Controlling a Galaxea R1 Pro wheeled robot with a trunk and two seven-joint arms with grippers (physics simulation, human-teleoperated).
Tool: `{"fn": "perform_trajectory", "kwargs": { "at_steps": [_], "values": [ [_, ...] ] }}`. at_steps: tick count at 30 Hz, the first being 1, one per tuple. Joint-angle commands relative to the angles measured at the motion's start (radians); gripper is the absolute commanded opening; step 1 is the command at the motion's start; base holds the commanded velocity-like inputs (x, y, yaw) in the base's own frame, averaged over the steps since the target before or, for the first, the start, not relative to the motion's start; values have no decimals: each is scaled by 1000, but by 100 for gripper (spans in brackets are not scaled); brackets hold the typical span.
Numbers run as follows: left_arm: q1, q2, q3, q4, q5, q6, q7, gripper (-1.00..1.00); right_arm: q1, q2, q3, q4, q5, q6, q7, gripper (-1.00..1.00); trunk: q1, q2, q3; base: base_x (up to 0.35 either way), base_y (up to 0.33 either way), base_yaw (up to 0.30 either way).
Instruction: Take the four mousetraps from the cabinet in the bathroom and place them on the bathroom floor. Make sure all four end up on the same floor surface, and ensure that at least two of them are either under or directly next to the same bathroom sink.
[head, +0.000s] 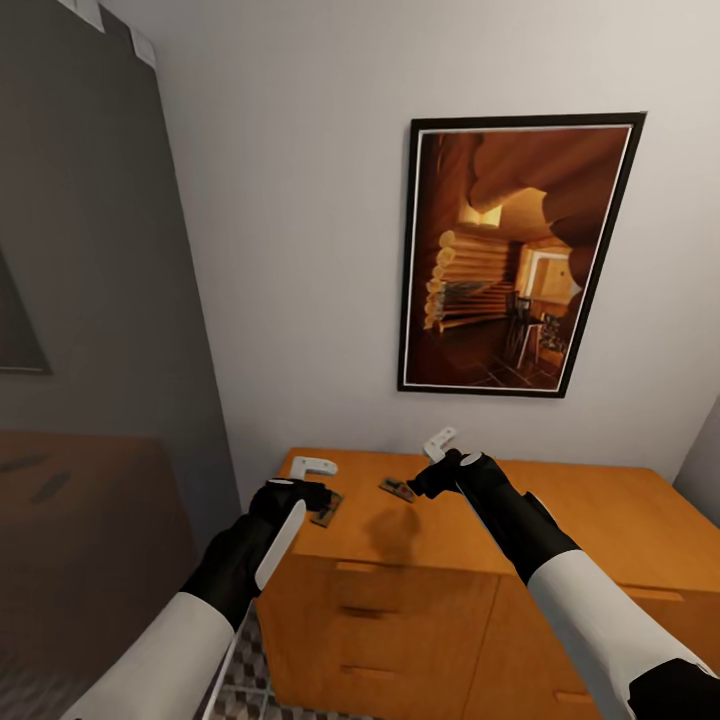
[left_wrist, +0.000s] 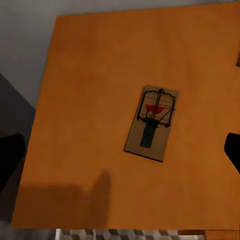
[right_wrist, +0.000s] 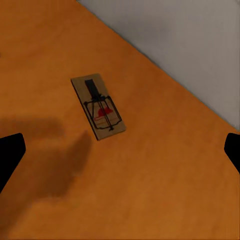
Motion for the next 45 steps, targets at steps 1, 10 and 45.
{"fn": "perform_trajectory", "kwargs": {
  "at_steps": [1, 10, 45],
  "values": [
    [0, 0, -2, 0, 10, 3, 9, 100, 0, -1, 2, -1, 11, 3, 7, 100, 1, -1, 0, 72, 49, 0],
    [0, 0, -3, 1, 10, 3, 10, 100, 0, -1, 4, -1, 11, 3, 7, 100, 1, -1, 0, 18, 12, 0],
    [0, 5, -3, 2, 10, 7, 10, 100, 0, -1, 4, -1, 12, 2, 6, 100, 1, -1, 0, 46, -33, 0]
  ]
}}
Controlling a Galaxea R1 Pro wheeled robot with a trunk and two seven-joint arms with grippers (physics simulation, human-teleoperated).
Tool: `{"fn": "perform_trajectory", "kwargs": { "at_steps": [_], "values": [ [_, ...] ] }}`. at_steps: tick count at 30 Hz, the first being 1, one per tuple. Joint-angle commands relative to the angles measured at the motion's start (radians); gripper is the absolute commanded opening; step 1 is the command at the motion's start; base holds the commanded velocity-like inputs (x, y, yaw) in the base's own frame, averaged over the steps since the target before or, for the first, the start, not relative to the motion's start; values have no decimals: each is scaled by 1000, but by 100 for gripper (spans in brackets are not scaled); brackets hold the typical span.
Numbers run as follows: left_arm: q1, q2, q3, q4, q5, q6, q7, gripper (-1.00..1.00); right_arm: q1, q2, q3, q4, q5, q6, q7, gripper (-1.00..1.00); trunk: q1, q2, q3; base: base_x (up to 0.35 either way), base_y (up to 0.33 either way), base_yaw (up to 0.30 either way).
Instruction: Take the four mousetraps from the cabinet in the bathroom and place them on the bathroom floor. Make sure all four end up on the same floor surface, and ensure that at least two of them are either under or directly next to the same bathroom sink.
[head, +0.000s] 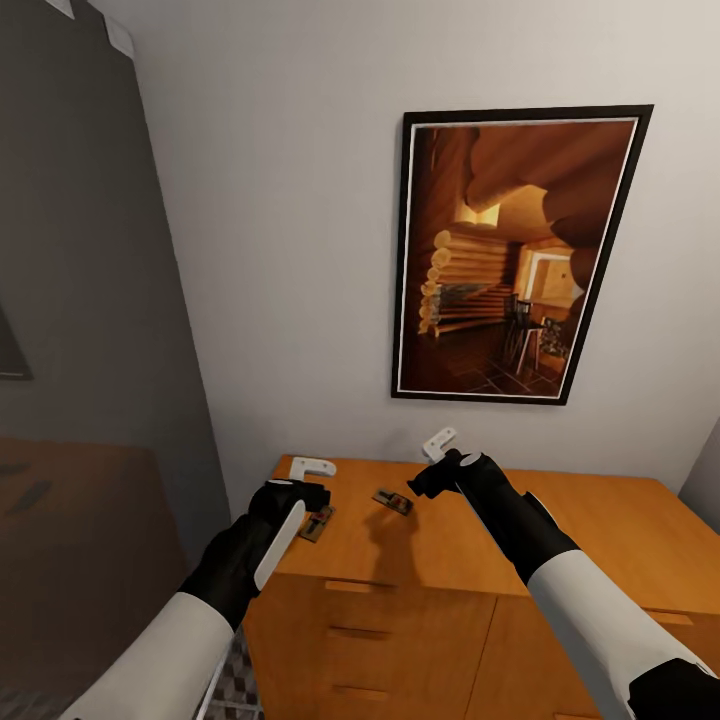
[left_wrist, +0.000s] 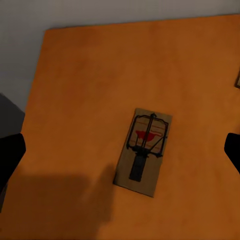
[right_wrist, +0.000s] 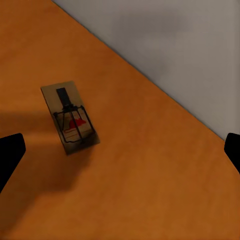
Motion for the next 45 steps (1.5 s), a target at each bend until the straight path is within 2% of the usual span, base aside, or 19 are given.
{"fn": "perform_trajectory", "kwargs": {
  "at_steps": [1, 15, 45],
  "values": [
    [0, 0, -2, -1, 11, 2, 9, 100, 0, -1, 2, -1, 11, 3, 7, 100, 0, -1, -1, 0, 0, 0],
    [0, -1, -20, 0, 11, 2, 9, 100, 0, -1, 2, -2, 17, 3, 7, 100, 0, -1, -1, 0, 0, 0],
    [0, 2, -22, 19, 11, 3, 8, 100, 0, -1, 2, -3, 18, 3, 9, 100, 0, -1, -1, 0, 0, -46]
  ]
}}
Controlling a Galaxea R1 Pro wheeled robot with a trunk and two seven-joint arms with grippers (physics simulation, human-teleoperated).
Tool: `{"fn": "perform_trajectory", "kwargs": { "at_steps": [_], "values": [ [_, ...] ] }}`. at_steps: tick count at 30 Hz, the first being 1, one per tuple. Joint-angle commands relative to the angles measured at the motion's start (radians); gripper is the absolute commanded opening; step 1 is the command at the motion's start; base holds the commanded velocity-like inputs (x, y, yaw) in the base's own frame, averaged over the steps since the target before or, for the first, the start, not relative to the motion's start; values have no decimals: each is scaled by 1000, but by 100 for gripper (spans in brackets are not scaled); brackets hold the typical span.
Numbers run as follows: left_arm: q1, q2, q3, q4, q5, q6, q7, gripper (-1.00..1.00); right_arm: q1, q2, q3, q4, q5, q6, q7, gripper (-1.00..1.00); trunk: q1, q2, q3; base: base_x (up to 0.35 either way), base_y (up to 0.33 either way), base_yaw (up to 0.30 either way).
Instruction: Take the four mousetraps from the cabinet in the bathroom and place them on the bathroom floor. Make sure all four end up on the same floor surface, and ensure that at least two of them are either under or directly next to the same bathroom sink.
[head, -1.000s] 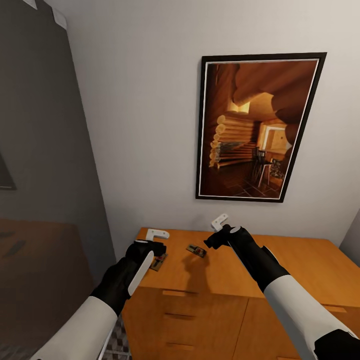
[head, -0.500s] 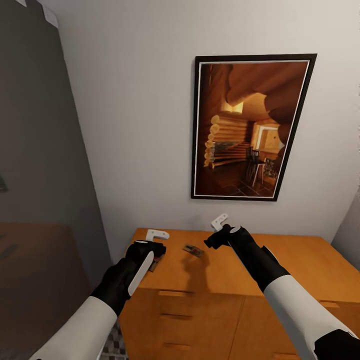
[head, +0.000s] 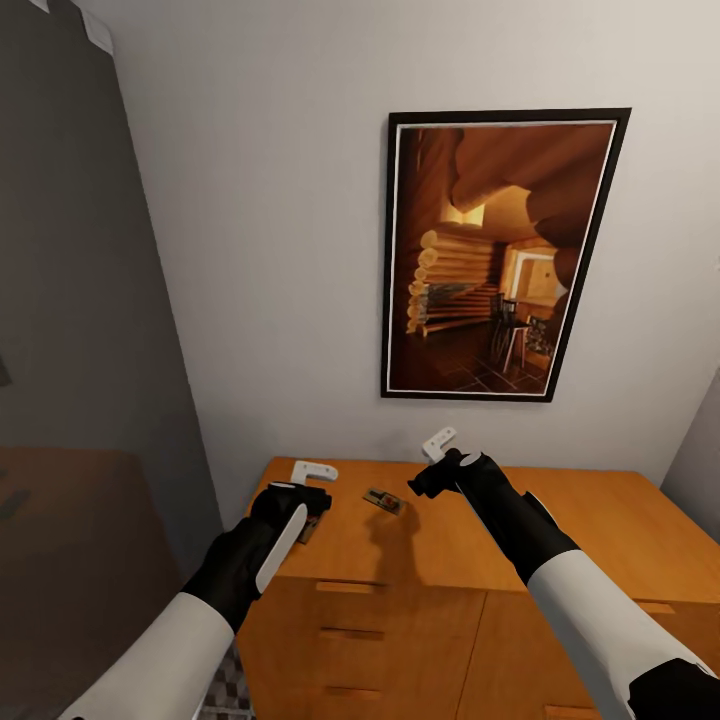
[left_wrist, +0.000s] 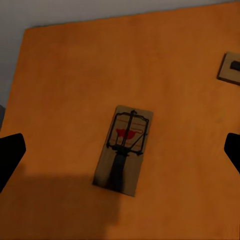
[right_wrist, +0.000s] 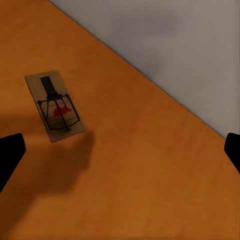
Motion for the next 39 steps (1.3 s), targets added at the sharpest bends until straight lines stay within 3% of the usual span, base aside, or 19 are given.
{"fn": "perform_trajectory", "kwargs": {
  "at_steps": [1, 16, 27, 39],
  "values": [
    [0, 2, -2, 0, 11, 2, 9, 100, 0, -1, 2, -1, 11, 3, 7, 100, 0, -1, -1, 0, 0, 0],
    [0, 40, -4, 0, 10, 0, -85, 100, 0, -1, 2, -1, 10, 3, 7, 100, 0, -1, 2, 0, 0, -50],
    [0, 45, -21, 0, 11, 0, -94, 100, 0, -1, 2, -1, 10, 4, 7, 100, 0, -1, 3, 0, 0, -5],
    [0, 69, -26, 0, 12, -3, -97, 100, 0, -1, 2, -1, 9, 3, 7, 100, 0, -1, 3, 0, 0, 0]
  ]
}}
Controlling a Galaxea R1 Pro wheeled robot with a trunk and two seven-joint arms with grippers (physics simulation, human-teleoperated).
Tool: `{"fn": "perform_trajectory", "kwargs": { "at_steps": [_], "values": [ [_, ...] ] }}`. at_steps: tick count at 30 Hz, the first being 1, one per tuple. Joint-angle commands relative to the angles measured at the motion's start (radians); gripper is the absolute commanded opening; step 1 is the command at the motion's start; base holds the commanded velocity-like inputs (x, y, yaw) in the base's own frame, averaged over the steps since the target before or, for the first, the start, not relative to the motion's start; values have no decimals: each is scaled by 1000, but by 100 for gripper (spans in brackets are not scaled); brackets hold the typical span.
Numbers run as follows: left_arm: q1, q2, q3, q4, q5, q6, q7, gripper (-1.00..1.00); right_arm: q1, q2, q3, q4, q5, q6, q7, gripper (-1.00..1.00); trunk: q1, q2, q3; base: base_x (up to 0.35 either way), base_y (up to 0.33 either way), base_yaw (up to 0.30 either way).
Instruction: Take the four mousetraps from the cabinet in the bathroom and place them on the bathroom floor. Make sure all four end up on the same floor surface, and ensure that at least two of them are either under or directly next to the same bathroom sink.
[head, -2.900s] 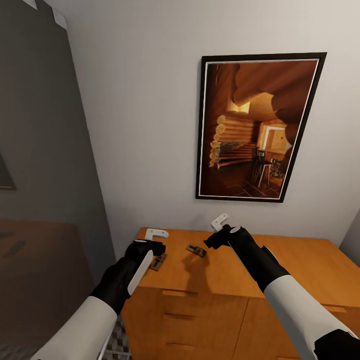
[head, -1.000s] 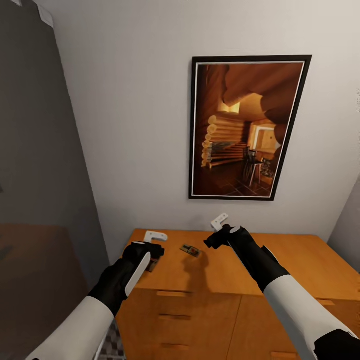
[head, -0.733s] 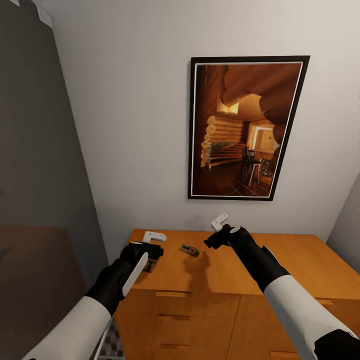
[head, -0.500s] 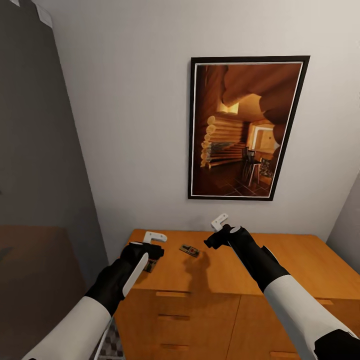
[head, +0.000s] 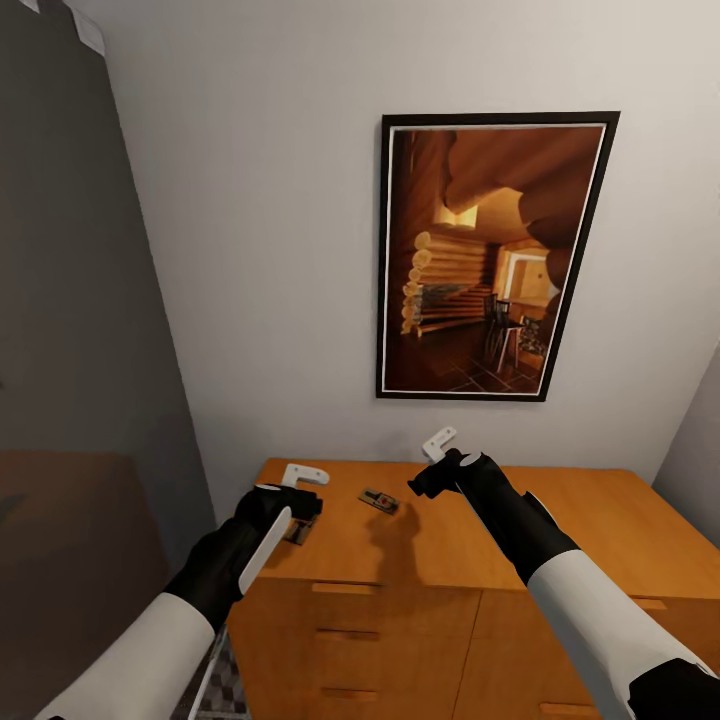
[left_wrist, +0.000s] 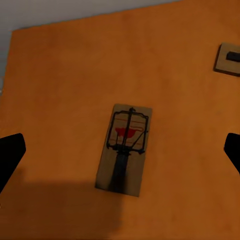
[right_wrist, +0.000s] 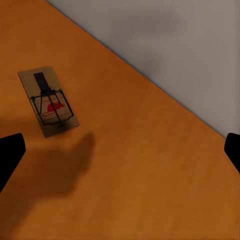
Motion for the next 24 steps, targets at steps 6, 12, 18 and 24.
{"fn": "perform_trajectory", "kwargs": {
  "at_steps": [6, 12, 18, 24],
  "values": [
    [0, 8, 0, -1, 12, 3, 9, 100, 0, -1, 2, -1, 11, 3, 7, 100, 0, -1, -1, 0, 16, 0],
    [0, 8, -1, -1, 12, 3, 9, 100, 0, -1, 3, -1, 11, 3, 7, 100, 0, -1, -1, 0, 97, 0],
    [0, 6, -1, 0, 12, 3, 9, 100, 0, -1, 3, -1, 11, 3, 7, 100, 0, -1, -1, 0, 20, 0],
    [0, 3, -2, 0, 11, 3, 9, 100, 0, -1, 3, -1, 12, 3, 7, 100, 0, -1, -1, 0, 4, 0]
  ]
}}
